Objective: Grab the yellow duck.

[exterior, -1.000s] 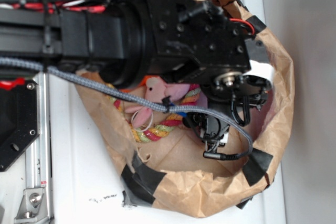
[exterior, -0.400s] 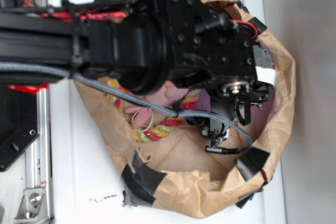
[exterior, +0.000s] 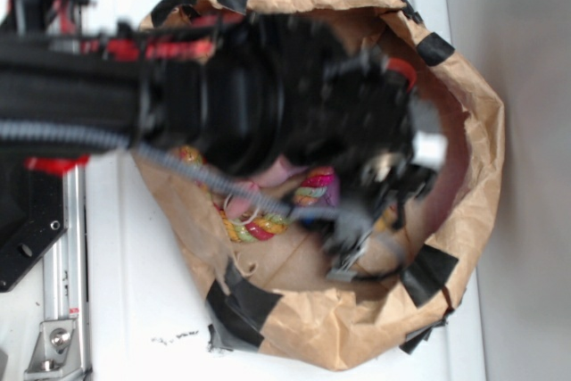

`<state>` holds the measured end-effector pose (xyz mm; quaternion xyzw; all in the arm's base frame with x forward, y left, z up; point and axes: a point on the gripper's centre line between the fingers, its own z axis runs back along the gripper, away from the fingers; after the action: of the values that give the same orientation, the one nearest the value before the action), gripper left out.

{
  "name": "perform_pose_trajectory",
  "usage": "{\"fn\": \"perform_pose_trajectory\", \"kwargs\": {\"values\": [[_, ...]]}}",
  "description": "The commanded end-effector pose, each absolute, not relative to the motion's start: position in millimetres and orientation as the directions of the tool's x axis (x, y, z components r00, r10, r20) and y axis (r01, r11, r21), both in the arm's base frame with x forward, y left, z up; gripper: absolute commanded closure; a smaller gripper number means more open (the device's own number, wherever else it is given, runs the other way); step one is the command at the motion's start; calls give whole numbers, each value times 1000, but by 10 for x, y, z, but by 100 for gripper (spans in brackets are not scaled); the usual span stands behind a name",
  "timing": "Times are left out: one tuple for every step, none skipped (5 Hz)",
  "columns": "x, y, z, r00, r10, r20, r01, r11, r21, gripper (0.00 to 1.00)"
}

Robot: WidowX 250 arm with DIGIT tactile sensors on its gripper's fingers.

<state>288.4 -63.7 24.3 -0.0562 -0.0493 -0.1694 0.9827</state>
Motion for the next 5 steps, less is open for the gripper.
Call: {"fn": "perform_pose_trajectory", "kwargs": {"values": [[2856, -816, 261, 915, -375, 150, 391, 916, -90, 0], [2951, -734, 347, 920, -350, 176, 368, 926, -83, 0], [3009, -698, 376, 923, -339, 179, 360, 928, -97, 0], [3017, -725, 342, 919, -346, 187, 369, 923, -107, 24], [3031, -741, 336, 920, -336, 200, 362, 926, -109, 100]]}}
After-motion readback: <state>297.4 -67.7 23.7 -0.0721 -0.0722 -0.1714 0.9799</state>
